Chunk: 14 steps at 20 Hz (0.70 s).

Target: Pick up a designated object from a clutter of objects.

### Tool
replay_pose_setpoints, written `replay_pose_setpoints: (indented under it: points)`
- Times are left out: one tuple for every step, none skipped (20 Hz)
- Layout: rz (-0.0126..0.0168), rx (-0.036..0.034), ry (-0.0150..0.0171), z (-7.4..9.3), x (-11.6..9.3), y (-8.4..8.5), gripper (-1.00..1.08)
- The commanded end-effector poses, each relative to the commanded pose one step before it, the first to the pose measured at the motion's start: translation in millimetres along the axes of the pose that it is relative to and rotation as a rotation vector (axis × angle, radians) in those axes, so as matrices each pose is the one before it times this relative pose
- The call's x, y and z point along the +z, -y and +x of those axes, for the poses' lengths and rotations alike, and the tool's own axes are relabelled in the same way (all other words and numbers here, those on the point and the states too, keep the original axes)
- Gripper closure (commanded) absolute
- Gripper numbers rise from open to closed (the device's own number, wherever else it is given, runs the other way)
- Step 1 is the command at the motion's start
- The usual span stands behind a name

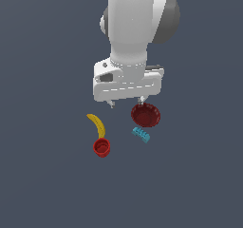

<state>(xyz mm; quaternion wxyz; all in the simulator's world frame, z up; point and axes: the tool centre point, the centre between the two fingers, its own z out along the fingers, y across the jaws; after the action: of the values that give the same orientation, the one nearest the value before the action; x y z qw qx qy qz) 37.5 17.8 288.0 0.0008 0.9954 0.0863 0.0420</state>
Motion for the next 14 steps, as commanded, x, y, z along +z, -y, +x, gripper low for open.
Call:
replay_pose_setpoints:
  points:
    - [-0.00257,-0.07786,0.01088,2.28,24.33,7.64,-0.92]
    - [-0.00068,-0.03526,0.00454,1.10,10.84,3.52,-0.92]
    - [-0.00034,-0.03661,0.00463,1.09,11.21,3.74,-0.92]
    - [0.00002,-0.03676,0.00453,1.04,11.21,3.85,-0.92]
    - [0.00039,-0.03686,0.00442,1.01,11.20,3.96,-0.92]
    - [0.00075,-0.03696,0.00429,0.97,11.18,4.08,-0.92]
    - [0.00110,-0.03704,0.00415,0.95,11.16,4.19,-0.92]
    - [0.00146,-0.03712,0.00398,0.93,11.14,4.31,-0.92]
    - [0.00179,-0.03705,0.00379,0.92,11.07,4.42,-0.92]
    - [0.00204,-0.03555,0.00345,0.88,10.58,4.34,-0.92]
    - [0.00221,-0.03369,0.00309,0.84,9.98,4.22,-0.92]
    - [0.00232,-0.03179,0.00274,0.80,9.39,4.06,-0.92]
    - [0.00239,-0.02989,0.00242,0.77,8.80,3.90,-0.92]
    - [0.00242,-0.02798,0.00212,0.74,8.21,3.72,-0.92]
